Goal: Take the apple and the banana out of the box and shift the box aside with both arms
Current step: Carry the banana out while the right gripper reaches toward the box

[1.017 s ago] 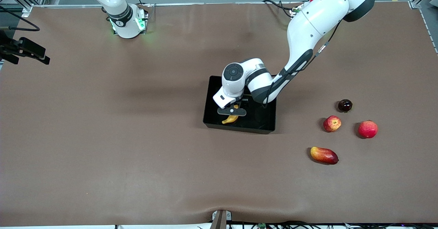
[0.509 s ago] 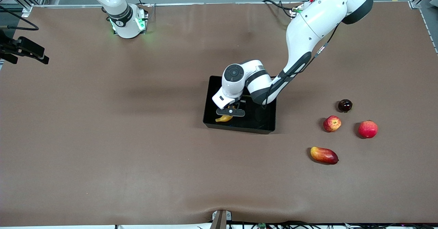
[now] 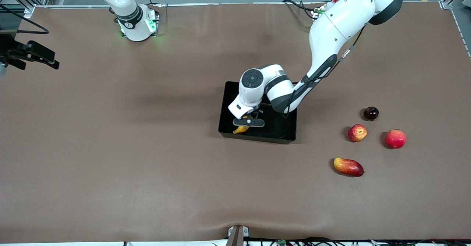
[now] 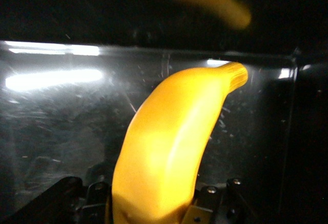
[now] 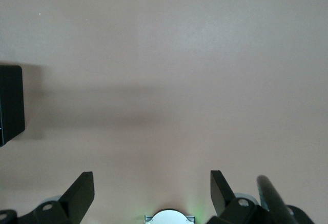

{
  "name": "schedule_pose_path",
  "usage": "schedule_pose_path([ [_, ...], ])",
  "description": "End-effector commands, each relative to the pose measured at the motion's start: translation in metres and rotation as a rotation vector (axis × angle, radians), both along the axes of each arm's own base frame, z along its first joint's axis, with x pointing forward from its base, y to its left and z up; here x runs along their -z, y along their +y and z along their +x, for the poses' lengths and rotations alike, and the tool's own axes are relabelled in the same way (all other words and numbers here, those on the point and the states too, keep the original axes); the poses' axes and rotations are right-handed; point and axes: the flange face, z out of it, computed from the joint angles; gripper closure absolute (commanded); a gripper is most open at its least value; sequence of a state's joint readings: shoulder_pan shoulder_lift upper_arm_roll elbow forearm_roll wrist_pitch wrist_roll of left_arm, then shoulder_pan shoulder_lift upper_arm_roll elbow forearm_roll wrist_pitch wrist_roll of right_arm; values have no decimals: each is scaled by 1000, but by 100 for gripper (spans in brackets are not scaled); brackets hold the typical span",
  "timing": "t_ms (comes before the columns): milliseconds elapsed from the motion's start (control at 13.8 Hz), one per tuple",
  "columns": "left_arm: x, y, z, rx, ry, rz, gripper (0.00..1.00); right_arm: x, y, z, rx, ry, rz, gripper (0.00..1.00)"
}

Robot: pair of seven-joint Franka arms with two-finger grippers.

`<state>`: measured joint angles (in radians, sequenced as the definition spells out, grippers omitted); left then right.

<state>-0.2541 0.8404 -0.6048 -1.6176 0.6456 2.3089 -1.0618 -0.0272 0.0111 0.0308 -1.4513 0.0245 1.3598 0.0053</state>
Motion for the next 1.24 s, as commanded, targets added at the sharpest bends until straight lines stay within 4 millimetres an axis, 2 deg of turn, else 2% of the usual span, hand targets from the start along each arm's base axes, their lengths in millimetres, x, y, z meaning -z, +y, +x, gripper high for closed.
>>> schedule_pose_path([
  [0,-68,-4,-3,-45,-39,31,100,0,2,-1,-8,9,10,0],
  [145,-119,3,7,-101,-38,38,100,8,6,2,-14,37,10,0],
  [218,-139,14,16,-130,-36,39,100,18,12,6,-27,70,8,0],
  [363,-172,49,42,-161,-48,29,100,29,21,10,-43,97,6,0],
  [436,-184,74,59,-177,-53,26,100,44,31,17,-61,126,4,0],
  [509,-195,103,75,-179,-58,41,100,47,46,17,-88,134,3,0],
  [581,-199,129,87,-178,-54,62,100,51,64,18,-107,136,7,0],
  [799,-202,227,131,-179,-32,103,100,71,121,26,-116,120,17,0],
  [872,-198,267,146,-174,-21,110,100,79,139,25,-83,121,5,0],
  [944,-191,298,155,-164,-6,114,100,89,158,24,-63,115,-2,0],
  [1017,-181,327,164,-165,3,120,100,104,171,25,-36,101,-6,0],
  [1162,-167,402,183,-220,-9,124,100,149,199,25,30,68,69,0],
])
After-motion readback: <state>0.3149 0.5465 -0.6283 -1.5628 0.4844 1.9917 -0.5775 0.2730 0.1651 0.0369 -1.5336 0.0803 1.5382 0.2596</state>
